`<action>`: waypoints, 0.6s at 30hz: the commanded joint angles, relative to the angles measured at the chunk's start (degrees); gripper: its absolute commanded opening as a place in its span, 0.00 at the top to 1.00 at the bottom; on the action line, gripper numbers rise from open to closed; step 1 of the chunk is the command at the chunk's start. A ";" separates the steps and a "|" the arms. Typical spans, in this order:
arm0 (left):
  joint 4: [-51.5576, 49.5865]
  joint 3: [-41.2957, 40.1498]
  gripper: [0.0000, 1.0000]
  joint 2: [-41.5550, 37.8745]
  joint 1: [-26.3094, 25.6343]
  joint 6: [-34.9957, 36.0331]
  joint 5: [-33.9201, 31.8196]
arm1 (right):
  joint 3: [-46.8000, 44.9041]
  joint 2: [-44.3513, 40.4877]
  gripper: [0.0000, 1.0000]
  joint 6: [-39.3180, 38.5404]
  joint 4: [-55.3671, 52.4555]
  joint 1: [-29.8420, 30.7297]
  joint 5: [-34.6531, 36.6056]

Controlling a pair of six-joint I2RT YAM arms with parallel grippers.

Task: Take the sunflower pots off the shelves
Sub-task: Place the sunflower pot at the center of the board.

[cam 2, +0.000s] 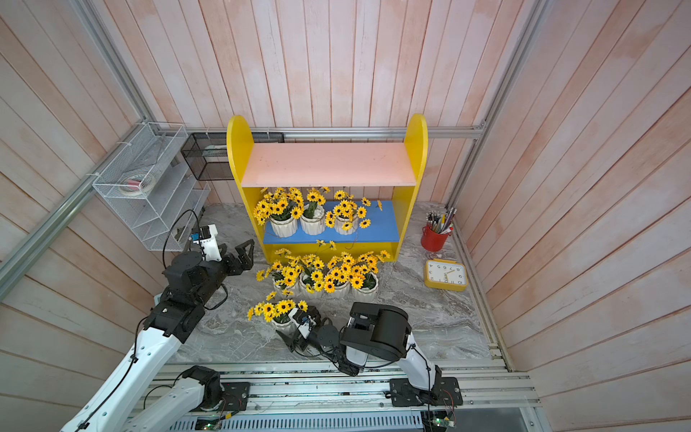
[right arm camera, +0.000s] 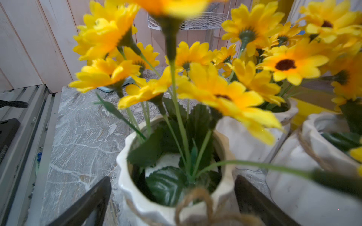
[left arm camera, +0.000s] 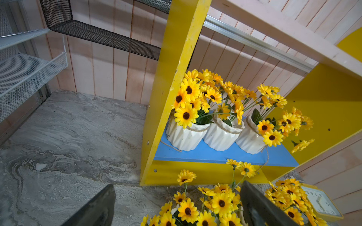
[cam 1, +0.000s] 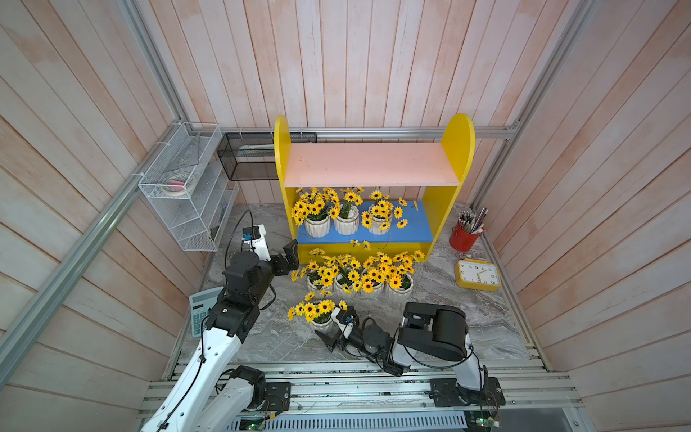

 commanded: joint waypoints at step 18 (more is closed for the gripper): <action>5.83 5.16 0.00 -0.35 0.09 -3.21 16.60 | -9.61 -18.99 0.02 -4.03 -6.08 1.38 11.84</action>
